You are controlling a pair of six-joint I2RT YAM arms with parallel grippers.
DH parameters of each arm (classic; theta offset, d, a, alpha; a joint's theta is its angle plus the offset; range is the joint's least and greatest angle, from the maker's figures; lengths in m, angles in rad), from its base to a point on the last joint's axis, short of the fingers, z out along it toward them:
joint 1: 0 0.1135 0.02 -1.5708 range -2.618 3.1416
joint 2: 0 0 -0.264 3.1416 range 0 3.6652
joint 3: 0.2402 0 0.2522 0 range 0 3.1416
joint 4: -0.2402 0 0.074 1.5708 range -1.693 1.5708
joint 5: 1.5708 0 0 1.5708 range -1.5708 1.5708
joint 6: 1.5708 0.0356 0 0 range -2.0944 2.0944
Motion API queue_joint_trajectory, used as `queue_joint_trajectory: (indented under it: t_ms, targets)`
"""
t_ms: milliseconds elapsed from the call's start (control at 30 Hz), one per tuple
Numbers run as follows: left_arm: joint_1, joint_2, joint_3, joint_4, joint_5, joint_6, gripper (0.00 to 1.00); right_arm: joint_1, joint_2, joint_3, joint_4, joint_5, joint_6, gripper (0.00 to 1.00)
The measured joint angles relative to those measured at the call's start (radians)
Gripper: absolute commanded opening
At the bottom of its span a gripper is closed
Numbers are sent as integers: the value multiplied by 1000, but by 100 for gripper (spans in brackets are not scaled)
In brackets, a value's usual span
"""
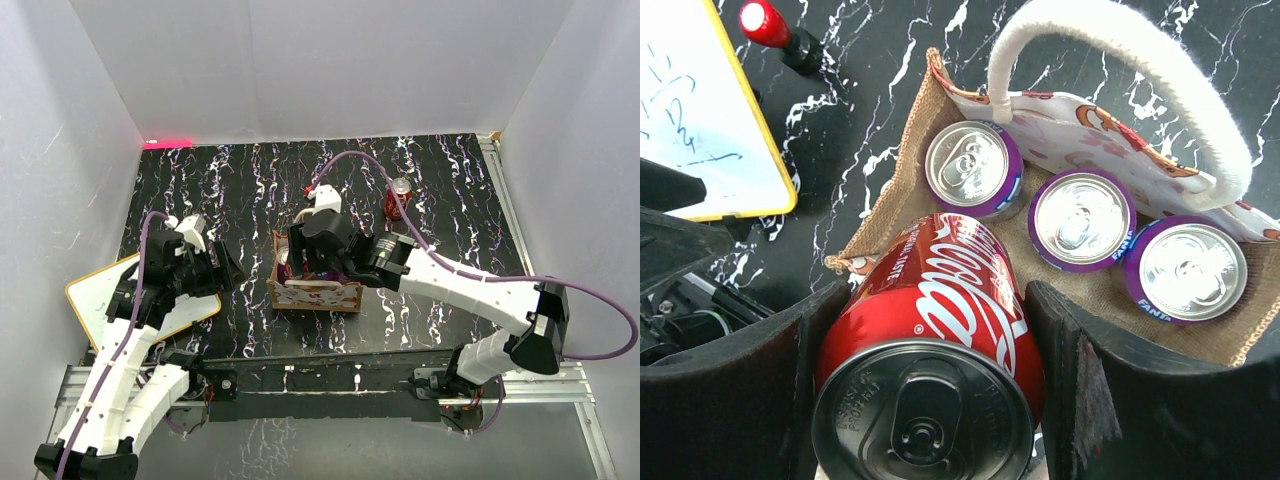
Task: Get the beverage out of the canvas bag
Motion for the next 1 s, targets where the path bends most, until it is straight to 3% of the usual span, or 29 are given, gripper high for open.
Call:
queue_joint_trajectory:
  t_ms: [533,1000]
  targets:
    - [0,-20,0,0,-4,2,73,0,-69,119,-43,94,-85,7]
    - [0,10,0,0,-4,1,73,0,-265,132,-107,296,-160,7]
